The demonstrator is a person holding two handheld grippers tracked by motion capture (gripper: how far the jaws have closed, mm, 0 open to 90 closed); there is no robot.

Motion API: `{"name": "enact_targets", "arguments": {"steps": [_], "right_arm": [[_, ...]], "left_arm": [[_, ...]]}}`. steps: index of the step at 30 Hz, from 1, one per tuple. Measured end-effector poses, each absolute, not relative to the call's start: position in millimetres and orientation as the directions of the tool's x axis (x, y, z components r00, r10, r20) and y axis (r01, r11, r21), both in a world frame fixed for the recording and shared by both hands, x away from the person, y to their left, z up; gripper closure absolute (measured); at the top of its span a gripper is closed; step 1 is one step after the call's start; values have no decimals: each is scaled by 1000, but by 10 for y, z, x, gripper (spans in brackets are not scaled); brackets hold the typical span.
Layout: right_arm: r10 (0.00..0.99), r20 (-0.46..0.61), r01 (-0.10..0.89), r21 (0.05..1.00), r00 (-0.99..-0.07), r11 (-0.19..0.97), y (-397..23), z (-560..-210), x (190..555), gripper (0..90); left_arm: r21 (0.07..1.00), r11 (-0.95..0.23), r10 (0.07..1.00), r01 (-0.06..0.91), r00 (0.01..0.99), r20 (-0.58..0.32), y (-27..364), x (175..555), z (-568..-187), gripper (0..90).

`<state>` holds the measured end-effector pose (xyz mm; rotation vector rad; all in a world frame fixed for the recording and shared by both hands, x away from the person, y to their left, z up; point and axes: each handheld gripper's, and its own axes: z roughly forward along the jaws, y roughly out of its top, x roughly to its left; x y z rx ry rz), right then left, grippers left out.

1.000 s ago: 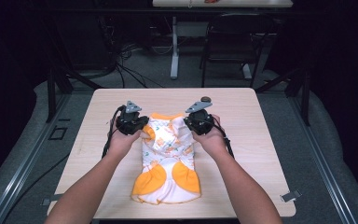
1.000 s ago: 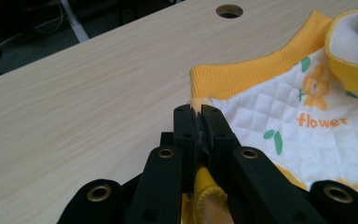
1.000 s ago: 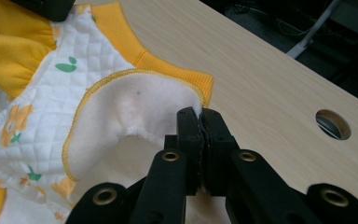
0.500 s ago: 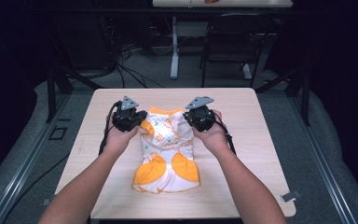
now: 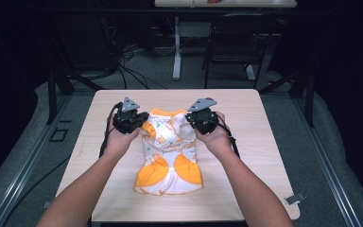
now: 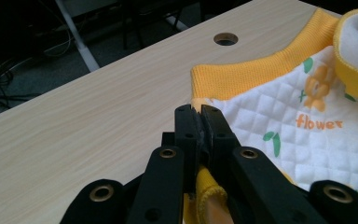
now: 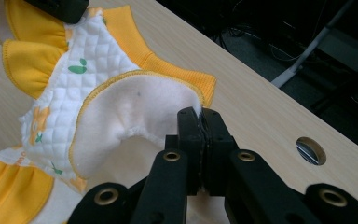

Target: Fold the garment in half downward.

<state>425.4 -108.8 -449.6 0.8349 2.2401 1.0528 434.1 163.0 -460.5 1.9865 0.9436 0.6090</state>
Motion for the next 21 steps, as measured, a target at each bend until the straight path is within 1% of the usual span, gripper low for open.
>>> {"name": "enact_targets", "arguments": {"steps": [12,15,21], "right_arm": [[690,-199,298,795,-696,529,-1152,-4552,4093,875],[689,-187,300,799,-701,522,-1163,-4574,4053,875],[672,-191,301,784,-715,543,-1149,-4654,3968,874]], "left_arm": [[848,-368,768,381,639,46,1642,4152,-4683,861],[843,-373,761,387,647,40,1656,4113,-4713,860],[835,-386,756,391,653,43,1667,4040,-4788,860]]}}
